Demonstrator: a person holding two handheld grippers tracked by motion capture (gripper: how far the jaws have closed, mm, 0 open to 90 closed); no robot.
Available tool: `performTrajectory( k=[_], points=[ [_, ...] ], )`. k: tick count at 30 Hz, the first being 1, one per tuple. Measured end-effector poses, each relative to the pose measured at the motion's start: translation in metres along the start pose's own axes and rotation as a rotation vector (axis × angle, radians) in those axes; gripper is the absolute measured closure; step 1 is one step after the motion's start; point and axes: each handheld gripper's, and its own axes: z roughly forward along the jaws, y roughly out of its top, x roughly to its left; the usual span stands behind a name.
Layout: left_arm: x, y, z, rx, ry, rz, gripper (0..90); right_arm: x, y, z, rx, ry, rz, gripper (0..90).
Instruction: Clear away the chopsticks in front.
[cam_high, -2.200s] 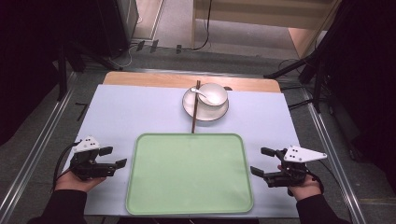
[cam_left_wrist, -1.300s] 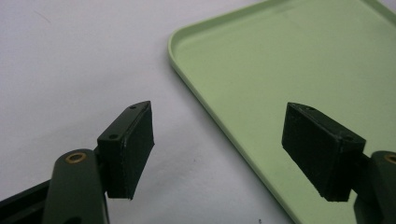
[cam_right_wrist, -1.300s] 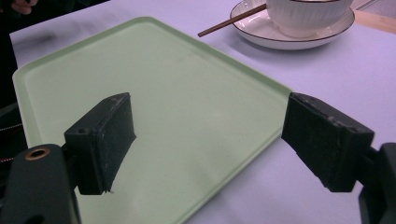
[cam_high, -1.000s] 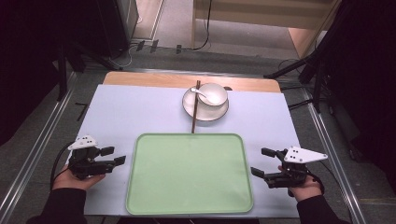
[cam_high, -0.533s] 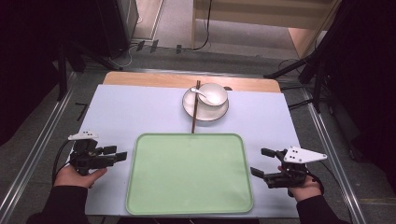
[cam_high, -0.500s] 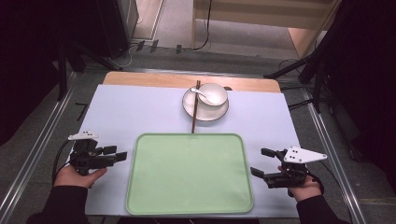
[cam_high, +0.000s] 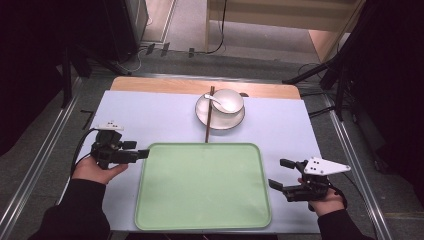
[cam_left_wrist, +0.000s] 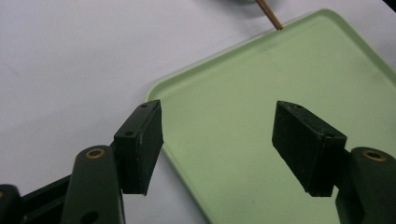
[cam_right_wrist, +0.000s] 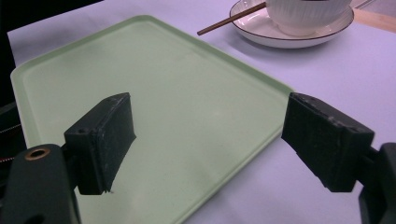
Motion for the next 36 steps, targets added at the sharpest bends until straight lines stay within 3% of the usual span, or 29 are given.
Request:
performTrajectory(
  k=[6, 13, 29, 36],
  points=[
    [-0.004, 0.021, 0.011, 0.018, -0.013, 0.034, 32.2, 0.0, 0.0, 0.0, 0.001, 0.0, 0.0, 17.1],
    [-0.007, 0.034, 0.021, 0.016, -0.02, 0.053, 32.0, 0.0, 0.0, -0.001, 0.001, -0.002, 0.002, 17.2],
    [-0.015, 0.077, 0.056, 0.032, -0.005, 0.097, 32.3, 0.002, -0.001, -0.002, 0.002, -0.003, 0.002, 17.1],
    [-0.021, 0.094, 0.078, 0.039, 0.002, 0.137, 33.3, 0.002, -0.001, -0.002, 0.001, 0.0, 0.004, 17.1]
  ],
)
